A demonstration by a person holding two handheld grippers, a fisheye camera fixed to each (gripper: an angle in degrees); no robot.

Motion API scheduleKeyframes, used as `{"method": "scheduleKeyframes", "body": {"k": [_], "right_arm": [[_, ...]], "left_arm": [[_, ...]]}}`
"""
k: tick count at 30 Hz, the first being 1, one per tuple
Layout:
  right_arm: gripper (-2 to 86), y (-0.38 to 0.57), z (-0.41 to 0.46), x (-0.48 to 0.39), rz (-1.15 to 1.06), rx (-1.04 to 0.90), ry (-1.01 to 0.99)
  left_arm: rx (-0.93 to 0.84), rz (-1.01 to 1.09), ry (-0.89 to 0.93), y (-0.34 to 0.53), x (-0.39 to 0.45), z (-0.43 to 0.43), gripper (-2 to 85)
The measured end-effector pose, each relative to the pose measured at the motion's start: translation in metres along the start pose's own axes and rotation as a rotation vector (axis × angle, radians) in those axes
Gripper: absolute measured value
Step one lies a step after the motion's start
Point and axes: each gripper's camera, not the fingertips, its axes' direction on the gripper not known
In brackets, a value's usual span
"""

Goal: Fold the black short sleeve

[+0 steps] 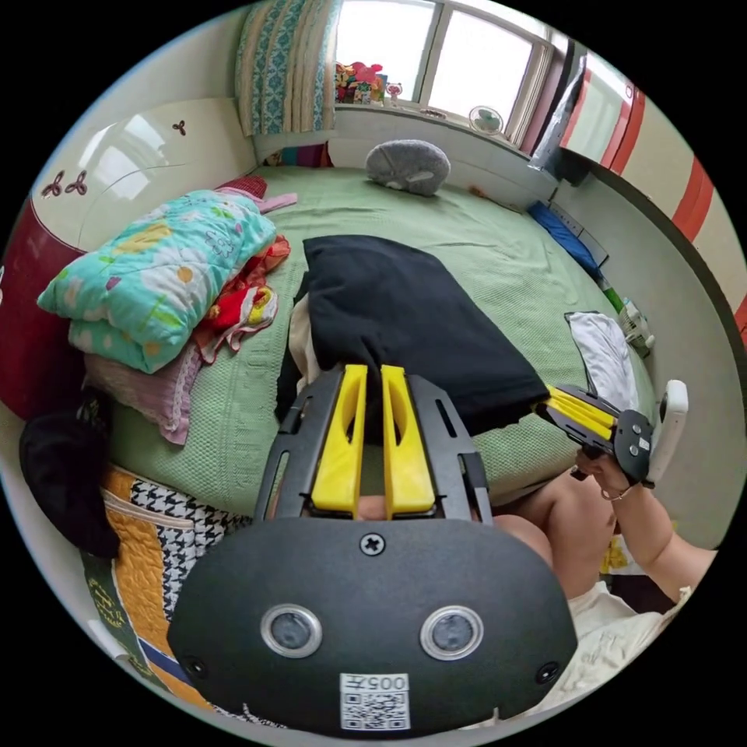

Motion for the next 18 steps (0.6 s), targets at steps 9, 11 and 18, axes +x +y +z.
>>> {"method": "scheduleKeyframes", "body": {"k": [9, 11, 18], "right_arm": [[-1.3, 0.046, 0.062, -0.014, -0.031, -0.281, -0.121], [-1.3, 0.055, 0.048, -0.008, -0.036, -0.236, -0.176], [-1.1, 0.034, 0.009, 0.019, 0.113, 0.018, -0.135]], "left_arm": [[-0.078, -0.147, -0.039, 0.044, -0.028, 0.024, -0.1], [-0.035, -0.167, -0.071, 0.051, -0.029, 0.014, -0.5], [0.046, -0.043, -0.042, 0.019, 0.026, 0.026, -0.7]]}}
